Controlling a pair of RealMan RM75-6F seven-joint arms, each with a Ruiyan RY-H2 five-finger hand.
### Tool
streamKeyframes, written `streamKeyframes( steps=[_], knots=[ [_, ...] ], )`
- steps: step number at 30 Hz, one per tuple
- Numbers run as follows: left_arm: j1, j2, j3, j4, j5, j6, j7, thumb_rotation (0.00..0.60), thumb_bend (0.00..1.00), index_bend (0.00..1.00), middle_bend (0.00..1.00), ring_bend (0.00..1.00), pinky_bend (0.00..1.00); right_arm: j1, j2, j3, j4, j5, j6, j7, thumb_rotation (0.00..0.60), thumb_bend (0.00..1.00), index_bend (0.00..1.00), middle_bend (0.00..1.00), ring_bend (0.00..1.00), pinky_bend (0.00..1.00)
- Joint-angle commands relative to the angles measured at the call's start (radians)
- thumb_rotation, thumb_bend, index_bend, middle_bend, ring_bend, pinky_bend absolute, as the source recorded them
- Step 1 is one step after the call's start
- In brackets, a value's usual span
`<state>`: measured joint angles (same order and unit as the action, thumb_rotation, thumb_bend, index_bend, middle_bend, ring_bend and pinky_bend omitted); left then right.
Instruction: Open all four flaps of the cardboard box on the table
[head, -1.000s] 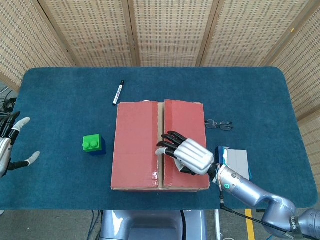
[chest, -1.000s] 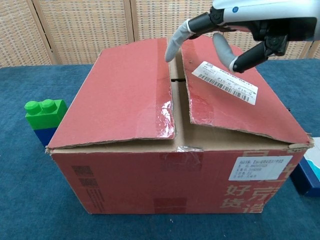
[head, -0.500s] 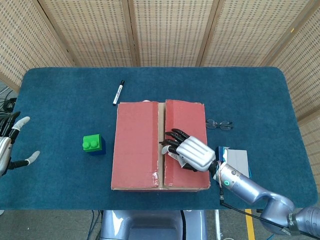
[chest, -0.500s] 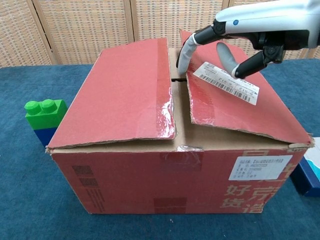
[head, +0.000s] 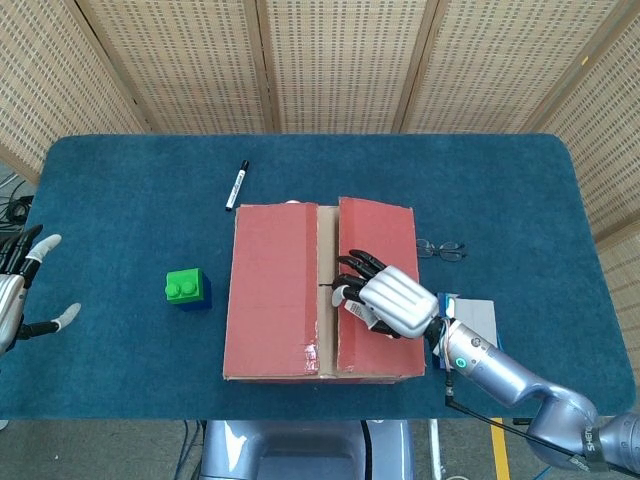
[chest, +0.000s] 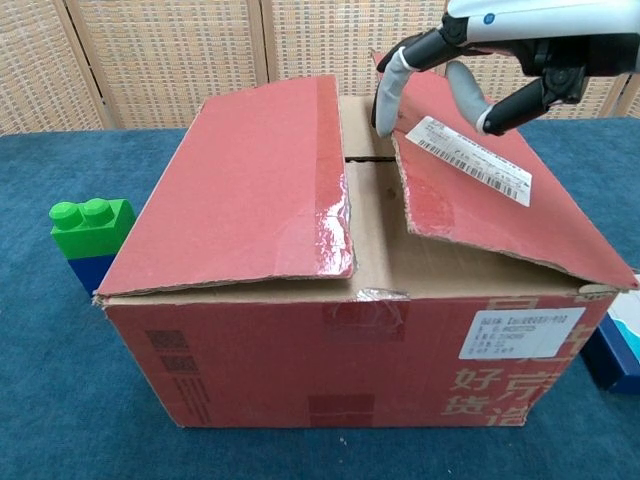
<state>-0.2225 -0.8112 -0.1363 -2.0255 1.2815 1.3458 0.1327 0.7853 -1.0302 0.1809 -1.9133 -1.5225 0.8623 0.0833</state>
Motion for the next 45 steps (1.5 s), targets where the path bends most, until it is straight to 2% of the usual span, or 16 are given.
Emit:
streamKeyframes(
  steps=[1, 17, 32, 45],
  knots=[
    [-0.001, -0.002, -0.001, 0.002, 0.000, 0.004, 0.005, 0.498, 0.25, 0.09, 0.00, 0.00, 0.00, -0.002, 0.025, 0.005, -0.014, 0.004, 0.008, -0.012, 0.600, 1.00, 0.37, 0.37, 0.00, 0.00],
    [-0.013, -0.022, 0.001, 0.009, 0.000, -0.008, 0.005, 0.498, 0.25, 0.09, 0.00, 0.00, 0.00, -0.043, 0.152, 0.007, -0.069, 0.034, 0.051, -0.067, 0.600, 1.00, 0.37, 0.44, 0.03, 0.00],
    [-0.018, -0.036, 0.002, 0.014, 0.003, -0.007, 0.007, 0.498, 0.25, 0.09, 0.00, 0.00, 0.00, -0.095, 0.273, 0.021, -0.118, 0.033, 0.108, -0.076, 0.600, 1.00, 0.36, 0.45, 0.04, 0.00],
    [-0.022, -0.042, 0.002, 0.019, -0.003, -0.008, 0.009, 0.498, 0.25, 0.07, 0.00, 0.00, 0.00, -0.149, 0.431, 0.027, -0.130, 0.050, 0.123, -0.086, 0.600, 1.00, 0.37, 0.45, 0.04, 0.00]
  ],
)
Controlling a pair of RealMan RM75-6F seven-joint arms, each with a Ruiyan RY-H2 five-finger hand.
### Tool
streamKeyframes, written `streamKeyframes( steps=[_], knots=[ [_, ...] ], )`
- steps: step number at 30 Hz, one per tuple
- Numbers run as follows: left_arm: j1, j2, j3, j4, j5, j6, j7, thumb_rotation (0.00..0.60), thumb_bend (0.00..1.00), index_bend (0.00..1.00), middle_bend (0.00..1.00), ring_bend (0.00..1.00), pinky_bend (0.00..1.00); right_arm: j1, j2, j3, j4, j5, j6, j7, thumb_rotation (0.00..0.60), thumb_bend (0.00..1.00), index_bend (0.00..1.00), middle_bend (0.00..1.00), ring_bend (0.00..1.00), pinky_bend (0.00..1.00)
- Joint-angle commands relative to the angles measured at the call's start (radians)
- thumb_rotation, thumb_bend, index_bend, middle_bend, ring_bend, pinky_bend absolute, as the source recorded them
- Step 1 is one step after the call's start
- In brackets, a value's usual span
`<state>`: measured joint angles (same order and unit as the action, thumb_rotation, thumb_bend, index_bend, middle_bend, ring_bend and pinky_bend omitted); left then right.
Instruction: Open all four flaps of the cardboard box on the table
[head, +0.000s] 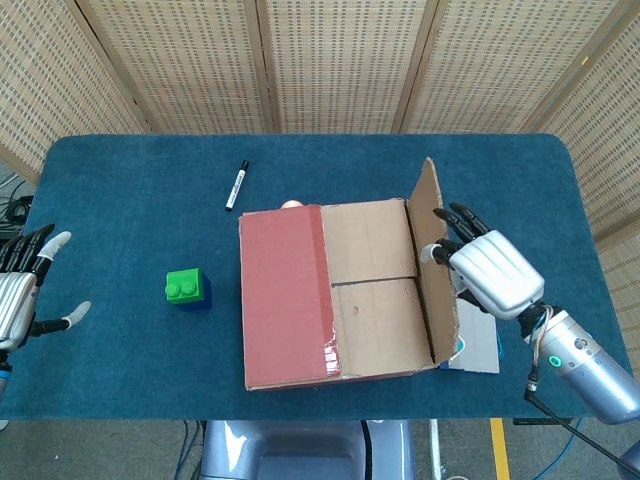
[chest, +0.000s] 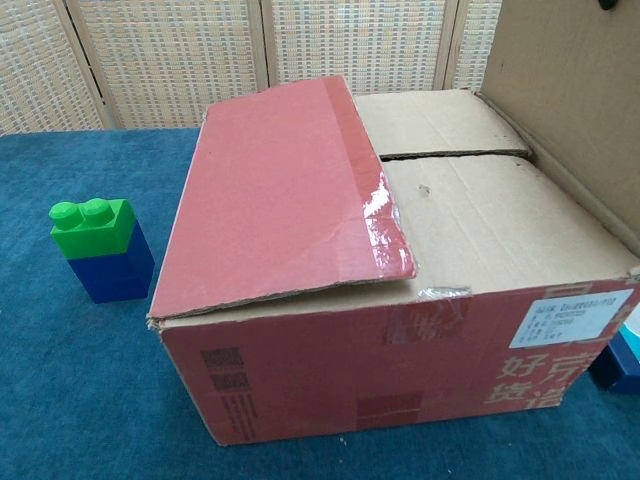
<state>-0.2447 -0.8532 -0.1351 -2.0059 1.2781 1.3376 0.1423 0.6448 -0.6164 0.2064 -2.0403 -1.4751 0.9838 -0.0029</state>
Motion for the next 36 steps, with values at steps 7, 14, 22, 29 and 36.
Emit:
streamKeyframes(
  steps=[7, 14, 22, 29, 36],
  knots=[
    [0.001, -0.001, 0.002, -0.001, 0.001, 0.001, 0.001, 0.498, 0.25, 0.07, 0.00, 0.00, 0.00, -0.035, 0.071, 0.000, -0.002, 0.009, 0.011, -0.001, 0.600, 1.00, 0.37, 0.46, 0.04, 0.00],
    [-0.004, -0.001, 0.008, 0.000, 0.012, -0.009, 0.010, 0.499, 0.25, 0.07, 0.00, 0.00, 0.00, -0.074, 0.105, -0.013, 0.014, 0.015, 0.027, 0.008, 0.600, 1.00, 0.37, 0.46, 0.04, 0.00],
    [-0.030, 0.009, 0.004, 0.009, 0.073, -0.032, -0.009, 0.499, 0.24, 0.07, 0.00, 0.00, 0.00, -0.123, 0.095, -0.027, 0.031, 0.026, 0.069, 0.030, 0.600, 1.00, 0.34, 0.30, 0.02, 0.00],
    [-0.099, 0.049, -0.008, 0.035, 0.174, -0.119, -0.119, 0.499, 0.15, 0.07, 0.00, 0.00, 0.00, -0.174, 0.006, -0.048, 0.059, 0.034, 0.136, 0.014, 0.600, 0.92, 0.19, 0.14, 0.00, 0.00],
    [-0.193, 0.069, -0.039, 0.067, 0.218, -0.225, -0.214, 0.500, 0.08, 0.07, 0.00, 0.00, 0.00, -0.209, -0.052, -0.061, 0.068, 0.066, 0.175, -0.038, 0.600, 0.75, 0.13, 0.07, 0.00, 0.00]
  ],
)
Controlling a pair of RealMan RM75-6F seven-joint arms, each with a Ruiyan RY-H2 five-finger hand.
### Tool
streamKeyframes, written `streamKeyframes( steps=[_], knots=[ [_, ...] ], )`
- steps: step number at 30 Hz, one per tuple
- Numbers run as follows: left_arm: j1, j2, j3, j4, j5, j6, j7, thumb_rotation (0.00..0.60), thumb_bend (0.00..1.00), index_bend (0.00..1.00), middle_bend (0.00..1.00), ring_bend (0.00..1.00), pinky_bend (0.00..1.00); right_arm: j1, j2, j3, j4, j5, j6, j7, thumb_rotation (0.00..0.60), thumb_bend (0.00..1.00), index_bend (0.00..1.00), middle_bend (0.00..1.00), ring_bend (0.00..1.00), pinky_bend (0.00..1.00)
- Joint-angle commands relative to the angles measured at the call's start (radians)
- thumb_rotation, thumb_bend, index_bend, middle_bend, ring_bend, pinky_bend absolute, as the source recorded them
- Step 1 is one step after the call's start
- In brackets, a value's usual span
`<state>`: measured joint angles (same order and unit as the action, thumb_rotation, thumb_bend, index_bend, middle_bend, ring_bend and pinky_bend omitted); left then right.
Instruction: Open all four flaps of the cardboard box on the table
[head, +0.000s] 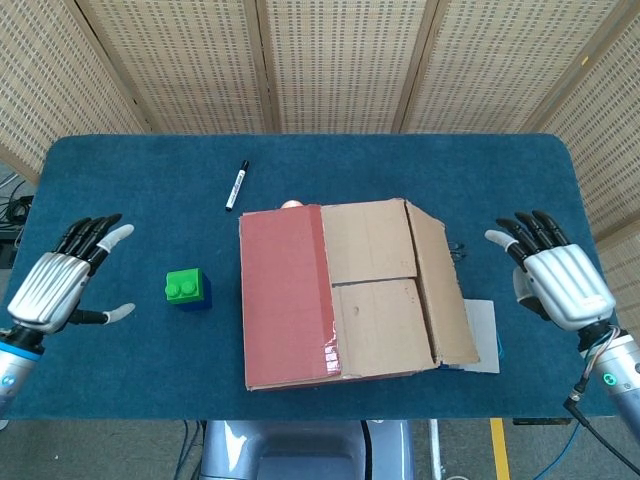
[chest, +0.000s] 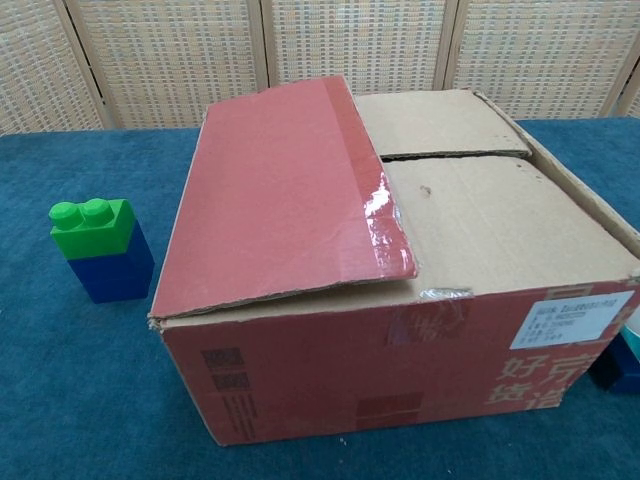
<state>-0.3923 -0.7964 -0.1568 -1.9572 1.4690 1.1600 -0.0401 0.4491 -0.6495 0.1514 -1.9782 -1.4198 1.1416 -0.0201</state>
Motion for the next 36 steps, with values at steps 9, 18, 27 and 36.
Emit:
streamKeyframes(
  steps=[9, 18, 27, 36],
  knots=[
    [-0.251, -0.011, -0.068, 0.079, 0.101, -0.256, -0.146, 0.501, 0.25, 0.07, 0.00, 0.00, 0.00, -0.072, -0.088, -0.036, 0.024, 0.020, 0.081, -0.114, 0.600, 0.75, 0.10, 0.04, 0.00, 0.00],
    [-0.406, -0.053, -0.086, 0.095, 0.149, -0.397, -0.190, 0.501, 0.63, 0.07, 0.00, 0.00, 0.00, -0.114, -0.110, -0.045, 0.027, 0.019, 0.130, -0.116, 0.600, 0.75, 0.10, 0.03, 0.00, 0.00],
    [-0.550, -0.156, -0.111, 0.101, 0.113, -0.510, -0.166, 0.559, 0.90, 0.14, 0.00, 0.00, 0.00, -0.148, -0.109, -0.052, 0.036, 0.008, 0.161, -0.097, 0.600, 0.76, 0.10, 0.03, 0.00, 0.00],
    [-0.669, -0.244, -0.141, 0.124, 0.005, -0.600, -0.093, 0.339, 0.95, 0.28, 0.10, 0.00, 0.00, -0.175, -0.091, -0.056, 0.046, -0.002, 0.178, -0.070, 0.600, 0.77, 0.10, 0.03, 0.00, 0.00]
  ],
)
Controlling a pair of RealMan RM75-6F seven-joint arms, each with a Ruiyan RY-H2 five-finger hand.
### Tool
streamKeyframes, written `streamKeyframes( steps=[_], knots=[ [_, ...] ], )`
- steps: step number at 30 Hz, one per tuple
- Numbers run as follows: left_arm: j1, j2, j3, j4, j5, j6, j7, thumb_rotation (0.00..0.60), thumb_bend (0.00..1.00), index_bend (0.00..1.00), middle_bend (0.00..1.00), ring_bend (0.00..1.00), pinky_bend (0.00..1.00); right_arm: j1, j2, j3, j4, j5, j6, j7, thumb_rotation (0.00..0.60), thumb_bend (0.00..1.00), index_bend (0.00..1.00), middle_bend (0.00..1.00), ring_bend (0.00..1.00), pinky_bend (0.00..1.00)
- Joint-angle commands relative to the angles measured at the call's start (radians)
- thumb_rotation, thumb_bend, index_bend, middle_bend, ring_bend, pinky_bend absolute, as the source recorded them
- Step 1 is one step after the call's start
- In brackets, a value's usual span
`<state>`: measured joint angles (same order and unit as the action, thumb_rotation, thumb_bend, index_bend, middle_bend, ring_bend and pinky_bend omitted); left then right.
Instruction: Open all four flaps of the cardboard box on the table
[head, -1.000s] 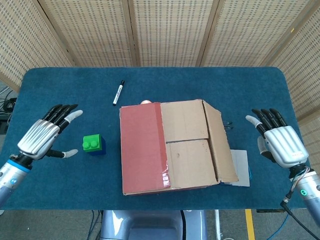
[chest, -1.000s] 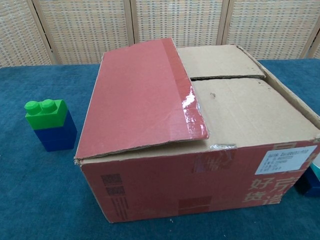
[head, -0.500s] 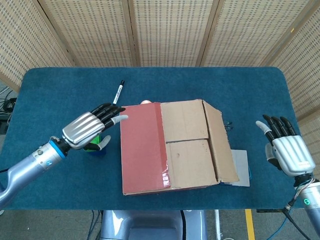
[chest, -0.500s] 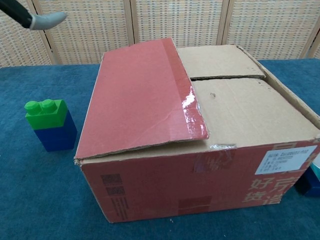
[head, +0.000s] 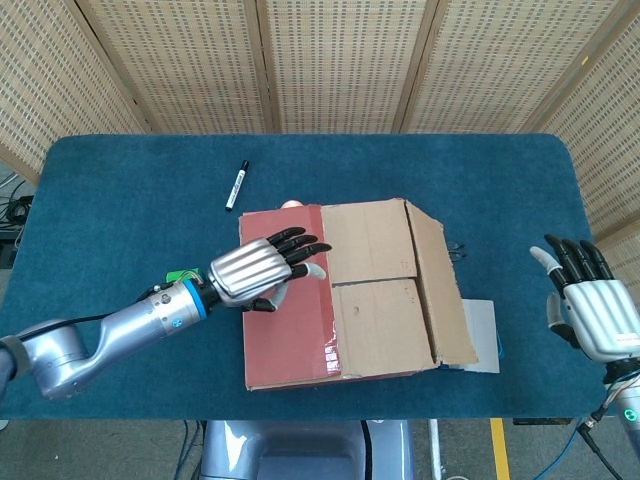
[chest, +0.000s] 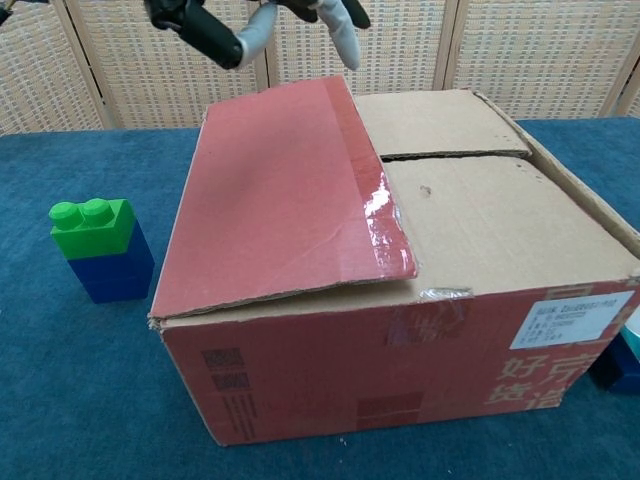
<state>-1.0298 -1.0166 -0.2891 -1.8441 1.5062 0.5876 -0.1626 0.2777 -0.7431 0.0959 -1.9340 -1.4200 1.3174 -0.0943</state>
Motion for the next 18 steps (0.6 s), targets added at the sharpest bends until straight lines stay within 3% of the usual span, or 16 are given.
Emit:
streamKeyframes(
  steps=[1, 9, 18],
  knots=[
    [-0.047, -0.036, -0.011, 0.017, -0.051, -0.038, 0.046, 0.324, 0.96, 0.28, 0.11, 0.00, 0.00, -0.006, 0.005, 0.000, 0.003, -0.003, 0.004, 0.009, 0.600, 0.77, 0.10, 0.03, 0.00, 0.00],
    [-0.140, -0.134, 0.003, 0.059, -0.207, -0.103, 0.144, 0.318, 0.99, 0.31, 0.14, 0.00, 0.00, -0.020, 0.010, 0.003, 0.025, -0.011, 0.009, 0.049, 0.600, 0.78, 0.10, 0.03, 0.00, 0.00],
    [-0.199, -0.204, 0.035, 0.104, -0.345, -0.090, 0.234, 0.317, 0.98, 0.32, 0.17, 0.02, 0.00, -0.035, 0.015, 0.003, 0.042, -0.015, 0.015, 0.080, 0.600, 0.78, 0.10, 0.03, 0.00, 0.00]
  ],
)
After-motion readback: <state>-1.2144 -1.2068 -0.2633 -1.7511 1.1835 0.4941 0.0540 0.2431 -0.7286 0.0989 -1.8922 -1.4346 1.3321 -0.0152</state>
